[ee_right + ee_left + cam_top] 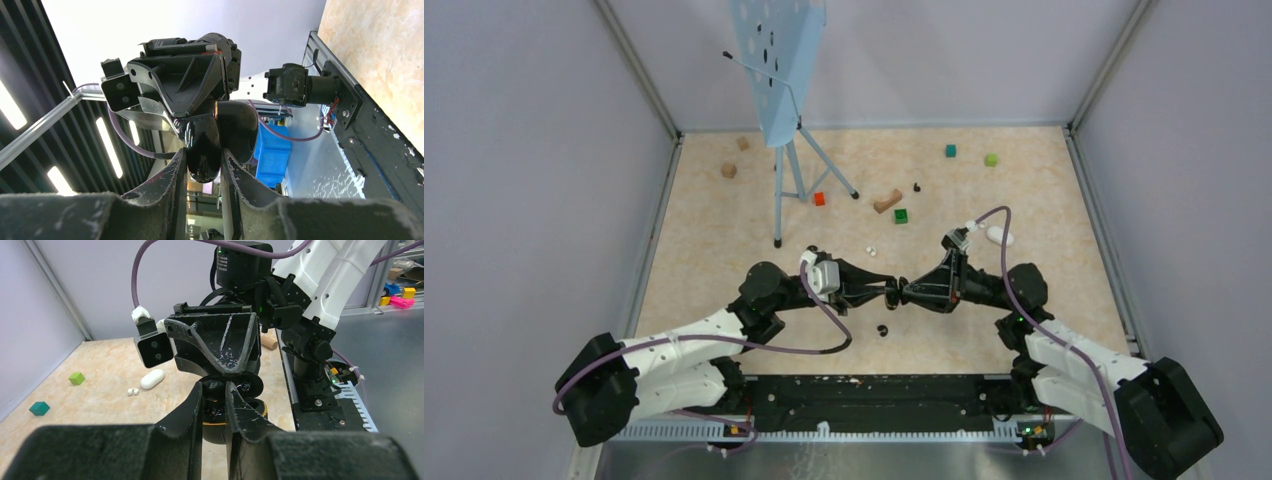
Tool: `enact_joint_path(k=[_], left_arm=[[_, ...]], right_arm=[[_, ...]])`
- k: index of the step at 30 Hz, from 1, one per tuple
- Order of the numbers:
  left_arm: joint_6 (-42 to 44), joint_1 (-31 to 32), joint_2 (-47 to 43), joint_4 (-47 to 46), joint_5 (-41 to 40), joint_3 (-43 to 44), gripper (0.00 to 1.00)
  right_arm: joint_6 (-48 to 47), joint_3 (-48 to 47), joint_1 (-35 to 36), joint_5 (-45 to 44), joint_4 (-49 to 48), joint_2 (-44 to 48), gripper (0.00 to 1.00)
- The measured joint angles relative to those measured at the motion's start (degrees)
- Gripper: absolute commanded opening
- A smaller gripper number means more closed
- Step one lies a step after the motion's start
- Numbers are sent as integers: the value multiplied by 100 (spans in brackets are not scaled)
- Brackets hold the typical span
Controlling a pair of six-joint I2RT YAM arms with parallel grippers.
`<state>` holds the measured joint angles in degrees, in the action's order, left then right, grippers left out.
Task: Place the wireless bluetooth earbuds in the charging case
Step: Insert the left earbud into the left side groove of the charging case.
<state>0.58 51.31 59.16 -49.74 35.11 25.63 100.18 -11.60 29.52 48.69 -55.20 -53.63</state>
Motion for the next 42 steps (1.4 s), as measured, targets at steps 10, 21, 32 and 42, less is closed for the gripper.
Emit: enact_joint_path(k=[10,21,32,42], left_arm=[[13,0,-55,175,-11,0,0],[109,-2,-55,391,24,24,0],[105,-2,-55,514,-26,35,12],[85,-2,-146,756,-160,42,7]], right_arm=[[0,48,0,-24,24,0,0],[-4,46,0,-35,87,0,0],[-9,46,0,-46,212,0,0],[-118,46,0,-85,348,26,0]])
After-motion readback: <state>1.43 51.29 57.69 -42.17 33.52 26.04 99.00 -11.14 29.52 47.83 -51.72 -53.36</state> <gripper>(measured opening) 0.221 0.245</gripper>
